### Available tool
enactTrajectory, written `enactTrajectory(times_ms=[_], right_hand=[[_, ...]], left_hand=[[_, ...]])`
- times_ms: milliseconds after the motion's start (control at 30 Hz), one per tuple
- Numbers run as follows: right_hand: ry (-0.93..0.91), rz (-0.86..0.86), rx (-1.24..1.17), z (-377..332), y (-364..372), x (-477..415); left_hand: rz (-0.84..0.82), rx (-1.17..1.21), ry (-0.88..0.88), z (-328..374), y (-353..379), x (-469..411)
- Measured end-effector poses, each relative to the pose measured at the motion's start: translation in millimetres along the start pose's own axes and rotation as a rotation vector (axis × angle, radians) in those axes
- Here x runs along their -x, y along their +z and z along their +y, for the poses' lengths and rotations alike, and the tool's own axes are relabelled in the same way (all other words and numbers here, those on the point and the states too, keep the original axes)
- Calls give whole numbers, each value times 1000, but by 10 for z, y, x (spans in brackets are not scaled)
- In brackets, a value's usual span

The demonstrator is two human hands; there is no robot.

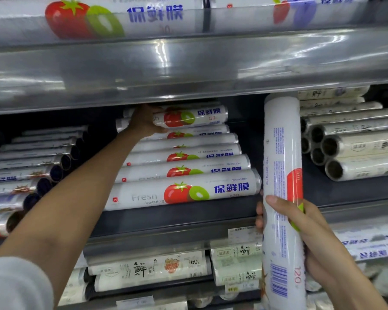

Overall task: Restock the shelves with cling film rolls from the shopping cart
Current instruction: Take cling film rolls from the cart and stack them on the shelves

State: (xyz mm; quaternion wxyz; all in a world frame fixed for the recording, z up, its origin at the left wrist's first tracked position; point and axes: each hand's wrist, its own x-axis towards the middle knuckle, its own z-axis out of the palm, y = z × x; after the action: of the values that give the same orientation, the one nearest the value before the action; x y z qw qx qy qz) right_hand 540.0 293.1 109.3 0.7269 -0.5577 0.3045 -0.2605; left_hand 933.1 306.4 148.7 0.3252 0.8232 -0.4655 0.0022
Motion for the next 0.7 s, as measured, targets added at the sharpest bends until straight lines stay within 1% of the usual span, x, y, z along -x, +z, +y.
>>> enactTrajectory(times_ms=[200,267,400,500,700], right_hand=[[8,28,-37,14,-42,-10],[3,30,-38,3,-52,-11],[-6,-4,-9,-24,-65,-14],[-7,19,-9,-7,-58,-33],[7,-9,-5,-13,-30,-45]], left_hand=[[15,-75,-41,-45,62,-128],[-10,-97,-25,-17,55,-139],[-63,-57,5,-18,17,-176],[-40,-42,19,-44,-10,-167],[26,-28,29,-40,-6,-93]])
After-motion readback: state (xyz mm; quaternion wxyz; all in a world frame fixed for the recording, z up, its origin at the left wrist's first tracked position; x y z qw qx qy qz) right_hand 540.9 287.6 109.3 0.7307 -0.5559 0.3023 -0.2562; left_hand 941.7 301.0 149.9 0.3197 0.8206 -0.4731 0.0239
